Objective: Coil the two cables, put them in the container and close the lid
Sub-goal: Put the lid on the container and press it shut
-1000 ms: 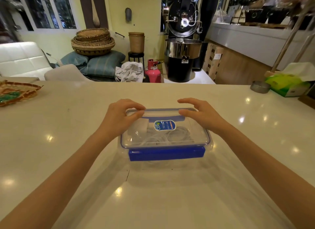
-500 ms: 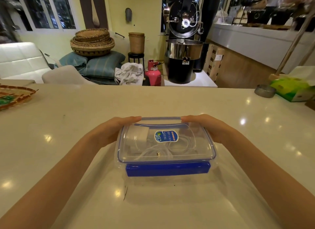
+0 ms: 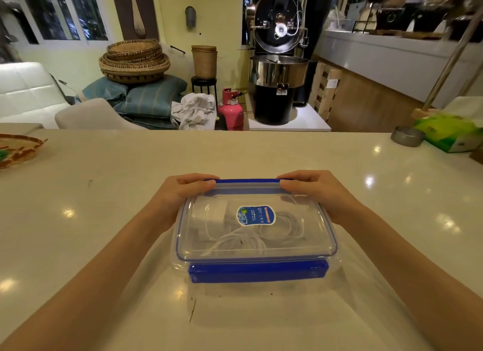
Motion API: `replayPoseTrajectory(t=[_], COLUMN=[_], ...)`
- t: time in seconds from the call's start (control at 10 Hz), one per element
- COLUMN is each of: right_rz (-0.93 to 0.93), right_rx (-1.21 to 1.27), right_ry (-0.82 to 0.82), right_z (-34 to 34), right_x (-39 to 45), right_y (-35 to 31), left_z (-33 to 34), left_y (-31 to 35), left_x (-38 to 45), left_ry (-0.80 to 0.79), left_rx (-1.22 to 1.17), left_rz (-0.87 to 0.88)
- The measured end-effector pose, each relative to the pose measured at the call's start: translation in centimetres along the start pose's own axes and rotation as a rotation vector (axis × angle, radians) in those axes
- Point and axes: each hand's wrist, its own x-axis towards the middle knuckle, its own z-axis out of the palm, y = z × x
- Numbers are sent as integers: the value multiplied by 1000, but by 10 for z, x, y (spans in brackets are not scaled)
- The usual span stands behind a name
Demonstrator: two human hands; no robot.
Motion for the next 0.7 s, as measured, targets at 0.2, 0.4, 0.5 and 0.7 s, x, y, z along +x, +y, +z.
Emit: replayPoseTrajectory(t=[0.2,0.4,0.5,0.7], right_rz=[-54,-83,-296,-945], right_rx=[-48,-308,-465,-128], right_ry=[25,-81,-25,412], right_z=[0,-1,1,-5], right_x=[-1,0,-7,-72], right_y=[-2,-15,-37,-124], left_z=[-1,-3,-3,12], left_y=[1,13,27,78], left_x=[0,-4,-3,-3], left_ry=[19,-20,3,260], left_rx=[25,266,607,784], left_rz=[32,96,225,721])
